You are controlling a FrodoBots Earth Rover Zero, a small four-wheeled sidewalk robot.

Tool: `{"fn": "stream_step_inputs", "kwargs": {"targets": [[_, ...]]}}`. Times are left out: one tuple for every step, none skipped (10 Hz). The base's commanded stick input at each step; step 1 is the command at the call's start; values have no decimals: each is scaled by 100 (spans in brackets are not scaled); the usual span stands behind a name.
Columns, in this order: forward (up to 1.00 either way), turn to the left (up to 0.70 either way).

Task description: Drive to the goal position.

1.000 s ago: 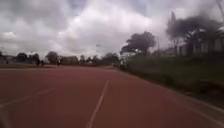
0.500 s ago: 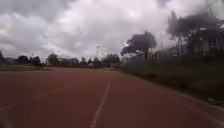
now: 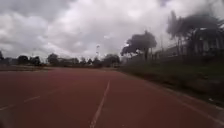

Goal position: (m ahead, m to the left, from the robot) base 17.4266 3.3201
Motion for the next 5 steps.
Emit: {"fn": "stream_step_inputs", "kwargs": {"targets": [[0,0],[2,0],[38,0],[73,1],[85,1]]}}
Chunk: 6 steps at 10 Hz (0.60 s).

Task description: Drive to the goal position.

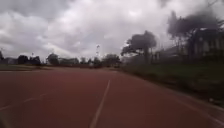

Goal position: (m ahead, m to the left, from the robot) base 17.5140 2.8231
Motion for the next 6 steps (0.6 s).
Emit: {"fn": "stream_step_inputs", "kwargs": {"targets": [[85,1],[85,1],[85,1],[85,1],[85,1],[85,1]]}}
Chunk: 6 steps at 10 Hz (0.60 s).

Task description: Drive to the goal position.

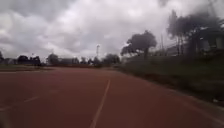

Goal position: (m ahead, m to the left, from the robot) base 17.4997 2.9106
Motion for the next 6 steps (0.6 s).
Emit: {"fn": "stream_step_inputs", "kwargs": {"targets": [[85,1],[85,1],[85,1],[85,1],[85,1],[85,1]]}}
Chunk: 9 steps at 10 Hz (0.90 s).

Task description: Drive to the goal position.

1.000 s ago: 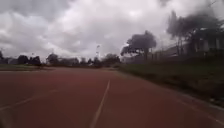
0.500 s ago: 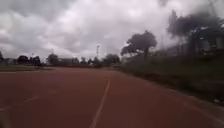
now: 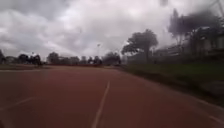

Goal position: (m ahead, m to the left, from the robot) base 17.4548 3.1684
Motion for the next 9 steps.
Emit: {"fn": "stream_step_inputs", "kwargs": {"targets": [[85,1],[85,1],[85,1],[85,1],[85,1],[85,1],[85,1],[85,1],[85,1]]}}
